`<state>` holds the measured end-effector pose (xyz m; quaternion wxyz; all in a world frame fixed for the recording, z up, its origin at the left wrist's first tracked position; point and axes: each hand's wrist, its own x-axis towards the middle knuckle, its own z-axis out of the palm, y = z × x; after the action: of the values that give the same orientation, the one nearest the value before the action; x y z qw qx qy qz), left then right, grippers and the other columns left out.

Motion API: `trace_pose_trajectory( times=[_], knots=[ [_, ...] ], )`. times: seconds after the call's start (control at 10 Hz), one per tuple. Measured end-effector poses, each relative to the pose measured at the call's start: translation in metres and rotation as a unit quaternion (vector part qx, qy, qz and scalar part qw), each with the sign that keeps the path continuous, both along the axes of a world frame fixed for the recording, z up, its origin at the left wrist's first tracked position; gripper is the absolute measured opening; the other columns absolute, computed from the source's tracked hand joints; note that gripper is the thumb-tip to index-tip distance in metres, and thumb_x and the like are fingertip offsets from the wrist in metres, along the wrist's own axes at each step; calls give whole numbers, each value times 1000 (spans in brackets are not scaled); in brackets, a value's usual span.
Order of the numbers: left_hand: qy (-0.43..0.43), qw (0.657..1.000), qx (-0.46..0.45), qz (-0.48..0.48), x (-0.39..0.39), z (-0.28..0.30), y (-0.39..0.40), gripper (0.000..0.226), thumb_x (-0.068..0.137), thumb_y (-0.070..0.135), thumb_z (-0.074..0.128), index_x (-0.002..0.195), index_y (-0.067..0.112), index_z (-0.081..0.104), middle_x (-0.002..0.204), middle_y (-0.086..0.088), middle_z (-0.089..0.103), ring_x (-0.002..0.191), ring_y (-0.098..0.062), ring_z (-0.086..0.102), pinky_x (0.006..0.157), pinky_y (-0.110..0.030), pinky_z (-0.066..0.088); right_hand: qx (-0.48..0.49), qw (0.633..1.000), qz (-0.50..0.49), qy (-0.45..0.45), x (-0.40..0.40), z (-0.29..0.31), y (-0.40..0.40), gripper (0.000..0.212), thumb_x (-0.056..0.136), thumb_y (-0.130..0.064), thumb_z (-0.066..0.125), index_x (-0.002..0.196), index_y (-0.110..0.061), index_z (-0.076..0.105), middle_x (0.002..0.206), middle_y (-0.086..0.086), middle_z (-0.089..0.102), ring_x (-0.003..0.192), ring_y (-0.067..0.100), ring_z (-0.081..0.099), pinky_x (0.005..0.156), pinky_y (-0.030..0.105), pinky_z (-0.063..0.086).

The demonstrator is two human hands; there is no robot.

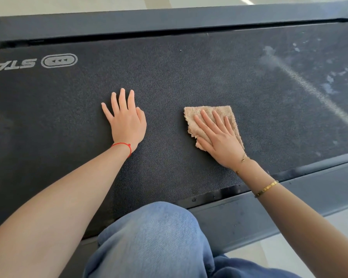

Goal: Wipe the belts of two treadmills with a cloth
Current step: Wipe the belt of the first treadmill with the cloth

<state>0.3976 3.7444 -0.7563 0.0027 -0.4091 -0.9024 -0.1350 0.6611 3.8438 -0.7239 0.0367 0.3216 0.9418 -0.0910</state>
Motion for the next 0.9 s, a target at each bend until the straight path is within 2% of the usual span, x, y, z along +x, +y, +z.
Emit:
trace_pose_trajectory(
  times=[0.1,0.2,0.3,0.4,0.5,0.6,0.7,0.8,0.9],
  knots=[
    [-3,1000,0,-2,1,1,0,55,102,27,33,155,18,28,164,-9,24,152,-33,15,120,-63,7,-18,999,-13,25,-1,-1,0,56,103,-47,21,156,-32,16,164,-10,10,153,25,-1,123,49,-1],
    [-2,1000,-2,0,1,2,0,55,102,26,32,156,18,27,164,-9,23,152,-32,14,120,-62,7,-62,997,-7,50,-3,4,-3,47,107,-34,30,153,-37,19,163,-10,12,153,25,-1,122,50,-2],
    [-1,1000,-3,-2,1,2,-1,55,102,26,32,156,17,27,164,-9,23,152,-32,14,120,-62,7,-81,992,77,55,1,8,-36,46,107,-32,32,150,-36,17,163,-9,15,153,26,1,122,52,0],
    [-1,1000,-2,-2,1,1,-1,55,102,26,32,156,17,27,164,-9,23,152,-33,14,120,-62,7,-59,984,166,38,7,0,-83,49,106,-42,25,154,-36,20,164,-10,11,153,27,-1,122,54,-1],
    [-3,1000,0,-4,0,0,-2,55,101,26,32,155,17,28,164,-9,23,152,-33,14,120,-62,7,-26,984,178,3,8,-6,-92,55,105,-50,23,157,-36,10,165,-12,2,153,24,-6,122,54,2],
    [-4,1000,-2,-10,-1,0,-2,55,102,27,32,156,17,28,164,-9,23,152,-33,14,120,-62,6,1,994,109,-15,0,-5,-75,58,103,-54,22,157,-36,9,165,-12,3,153,25,-6,123,51,2],
    [-4,1000,-2,-11,0,1,-3,55,102,27,31,156,17,27,164,-10,23,152,-33,14,120,-62,6,-11,1000,1,-21,-11,0,-57,54,104,-48,22,156,-40,8,164,-14,1,152,26,-7,121,51,1],
    [-12,1000,-3,-10,0,3,-3,55,102,27,32,156,17,28,164,-10,22,152,-33,13,120,-63,6,-23,1000,10,-13,-11,0,-75,53,106,-42,22,156,-41,6,165,-14,-1,152,26,-9,121,51,-1],
    [-14,1000,-1,-9,1,3,-2,55,101,26,33,155,17,29,164,-10,22,152,-33,13,120,-63,6,-35,995,94,-2,6,-2,-110,51,106,-44,17,156,-41,5,165,-14,-1,152,25,-10,122,49,-5]
  ],
)
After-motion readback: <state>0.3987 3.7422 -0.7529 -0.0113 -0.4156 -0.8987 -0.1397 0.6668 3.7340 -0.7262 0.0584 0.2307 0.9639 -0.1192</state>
